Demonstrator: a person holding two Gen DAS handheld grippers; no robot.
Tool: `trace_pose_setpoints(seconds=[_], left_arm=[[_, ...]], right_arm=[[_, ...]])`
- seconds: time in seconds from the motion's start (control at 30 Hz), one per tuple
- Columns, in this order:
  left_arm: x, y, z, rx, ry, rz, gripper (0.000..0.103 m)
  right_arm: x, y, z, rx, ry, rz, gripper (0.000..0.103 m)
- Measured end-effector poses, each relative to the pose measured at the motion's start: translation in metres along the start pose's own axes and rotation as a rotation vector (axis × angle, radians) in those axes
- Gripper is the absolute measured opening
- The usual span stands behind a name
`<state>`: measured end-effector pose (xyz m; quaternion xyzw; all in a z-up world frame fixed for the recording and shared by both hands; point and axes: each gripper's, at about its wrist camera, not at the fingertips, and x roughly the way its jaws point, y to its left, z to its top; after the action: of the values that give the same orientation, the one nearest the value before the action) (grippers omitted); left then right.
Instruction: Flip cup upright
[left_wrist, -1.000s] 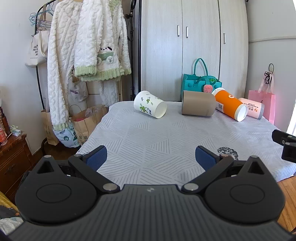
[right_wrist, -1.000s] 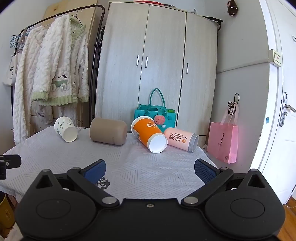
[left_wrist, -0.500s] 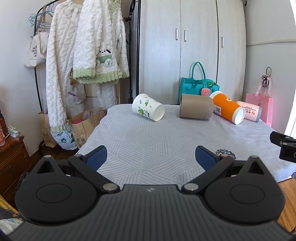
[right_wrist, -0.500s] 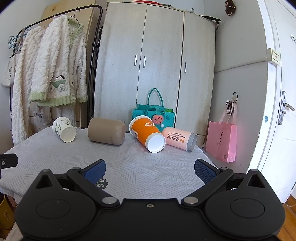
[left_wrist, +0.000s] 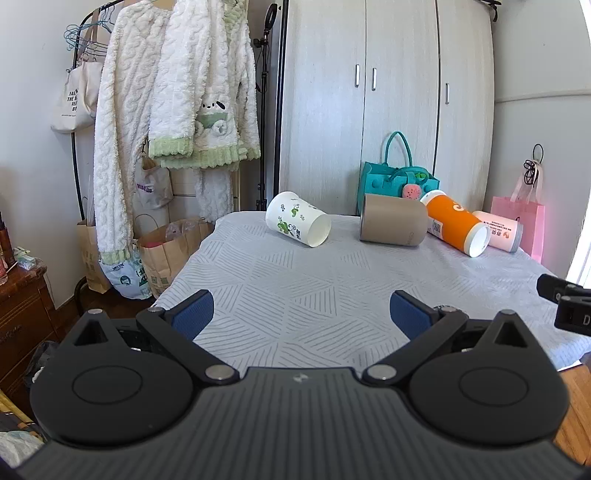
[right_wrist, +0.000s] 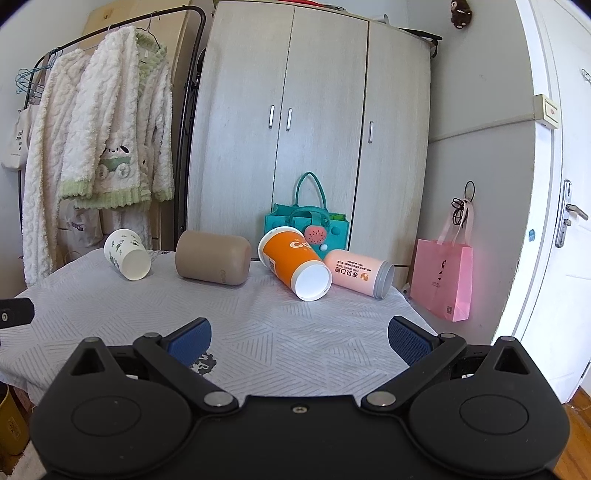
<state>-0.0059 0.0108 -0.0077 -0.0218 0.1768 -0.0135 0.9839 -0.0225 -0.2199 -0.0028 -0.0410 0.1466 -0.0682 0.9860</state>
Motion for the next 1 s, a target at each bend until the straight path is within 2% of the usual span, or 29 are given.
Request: trace_pose_setpoints(seconds=[0.7, 1.0], left_arm=[[0.001, 0.002, -0.002, -0.001, -0.004, 0.009, 0.103], [0.012, 0.001, -0.003, 0.007, 0.03, 0.02, 0.103]], right_arm=[[0.002, 0.001, -0.002, -0.004, 0.005, -0.003, 0.103], [0.01, 0.001, -0.003, -0.014, 0.021, -0.014, 0.103]])
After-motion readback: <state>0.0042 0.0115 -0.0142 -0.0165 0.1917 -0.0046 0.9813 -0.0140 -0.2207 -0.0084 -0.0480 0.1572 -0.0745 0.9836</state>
